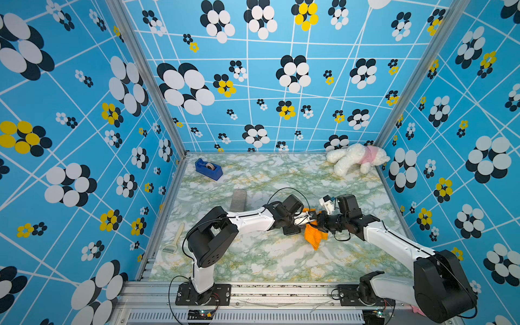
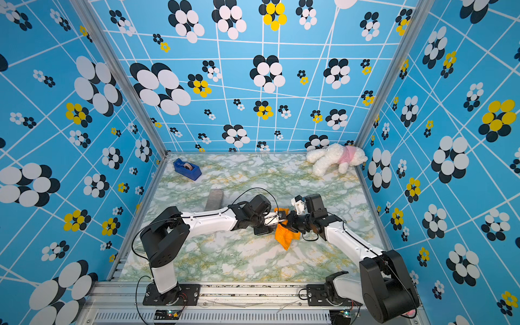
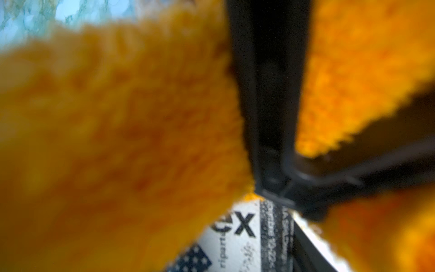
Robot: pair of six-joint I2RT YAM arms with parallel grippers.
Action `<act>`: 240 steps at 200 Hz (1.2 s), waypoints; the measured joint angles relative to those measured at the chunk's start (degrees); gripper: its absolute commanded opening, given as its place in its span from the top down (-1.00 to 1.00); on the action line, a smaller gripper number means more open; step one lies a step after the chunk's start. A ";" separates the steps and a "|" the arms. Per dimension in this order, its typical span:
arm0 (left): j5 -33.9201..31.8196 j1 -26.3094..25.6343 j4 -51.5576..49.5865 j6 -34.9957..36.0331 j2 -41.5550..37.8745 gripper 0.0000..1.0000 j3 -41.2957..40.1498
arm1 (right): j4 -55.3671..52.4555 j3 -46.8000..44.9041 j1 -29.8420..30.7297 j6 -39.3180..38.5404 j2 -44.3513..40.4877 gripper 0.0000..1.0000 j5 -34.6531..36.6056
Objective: Wipe the eyeglass case
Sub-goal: Wipe the dirt from the eyeglass case.
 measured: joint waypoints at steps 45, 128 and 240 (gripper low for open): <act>-0.61 -0.57 1.99 0.07 -1.27 0.64 -0.13 | -14.25 6.21 -8.24 -9.38 -3.50 1.00 2.21; -1.90 -0.79 2.69 0.92 -2.82 0.65 0.00 | -11.39 7.85 0.57 -3.56 -2.05 1.00 2.82; -11.74 -4.00 6.58 8.83 -11.80 0.66 -6.58 | -30.91 24.41 -15.15 -15.19 -2.75 1.00 6.84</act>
